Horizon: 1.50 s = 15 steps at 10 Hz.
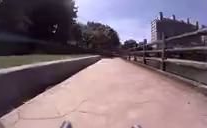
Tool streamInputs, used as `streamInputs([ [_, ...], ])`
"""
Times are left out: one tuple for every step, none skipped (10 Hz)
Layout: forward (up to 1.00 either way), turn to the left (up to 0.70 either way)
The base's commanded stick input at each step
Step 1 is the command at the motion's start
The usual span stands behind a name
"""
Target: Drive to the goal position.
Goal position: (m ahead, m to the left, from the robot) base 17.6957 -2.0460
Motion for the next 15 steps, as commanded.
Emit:
streamInputs([
  [0.70,0.00],
  [0.70,0.00],
  [0.70,0.00],
  [0.70,0.00],
  [0.70,0.00],
  [0.70,0.00],
  [0.70,0.00],
  [0.70,0.00],
  [0.70,0.00],
  [0.70,0.00],
  [0.70,-0.05],
  [0.70,-0.35],
  [0.70,-0.35],
  [0.70,-0.35],
  [0.70,-0.35],
])
